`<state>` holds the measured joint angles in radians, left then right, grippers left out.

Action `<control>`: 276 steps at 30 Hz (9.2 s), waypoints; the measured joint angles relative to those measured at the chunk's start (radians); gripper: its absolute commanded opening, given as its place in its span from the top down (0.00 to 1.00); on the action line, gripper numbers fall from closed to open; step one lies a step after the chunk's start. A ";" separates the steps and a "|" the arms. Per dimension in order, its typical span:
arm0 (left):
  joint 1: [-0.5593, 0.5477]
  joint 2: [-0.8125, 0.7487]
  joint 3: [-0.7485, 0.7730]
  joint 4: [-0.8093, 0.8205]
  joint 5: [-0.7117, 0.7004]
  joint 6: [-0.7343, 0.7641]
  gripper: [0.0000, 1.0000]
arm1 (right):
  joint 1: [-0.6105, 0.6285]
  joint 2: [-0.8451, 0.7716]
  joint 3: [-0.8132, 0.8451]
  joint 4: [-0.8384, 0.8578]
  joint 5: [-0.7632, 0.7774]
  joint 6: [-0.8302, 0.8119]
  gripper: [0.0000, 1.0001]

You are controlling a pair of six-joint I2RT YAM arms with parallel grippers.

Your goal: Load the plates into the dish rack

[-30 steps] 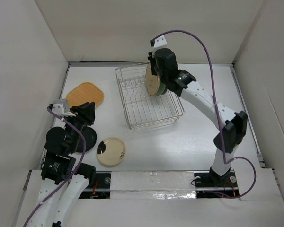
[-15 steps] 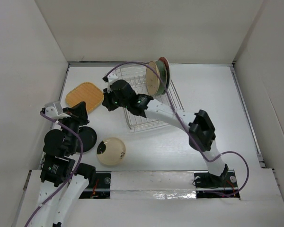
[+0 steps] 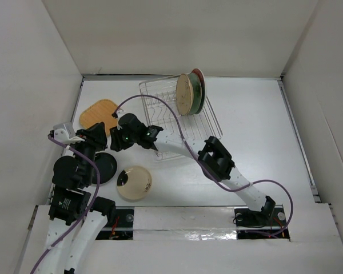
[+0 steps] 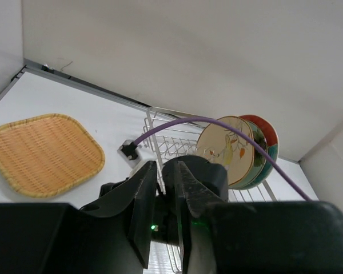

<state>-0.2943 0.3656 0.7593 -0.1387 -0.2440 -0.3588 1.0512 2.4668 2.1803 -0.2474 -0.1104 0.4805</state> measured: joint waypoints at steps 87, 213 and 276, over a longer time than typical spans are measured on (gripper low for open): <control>0.004 -0.003 0.000 0.000 0.057 0.003 0.77 | -0.277 -0.289 -0.053 -0.122 1.162 -0.586 1.00; -0.006 -0.035 0.000 0.000 0.076 0.010 0.80 | -0.243 -0.318 -0.156 -0.172 1.175 -0.386 1.00; 0.373 0.698 0.077 0.146 0.317 -0.259 0.91 | -0.016 -1.157 -1.168 0.278 0.592 -0.136 1.00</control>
<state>0.0792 1.0634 0.8360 0.0074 0.0727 -0.6182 1.0355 1.3098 1.0119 0.0303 0.4812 0.3443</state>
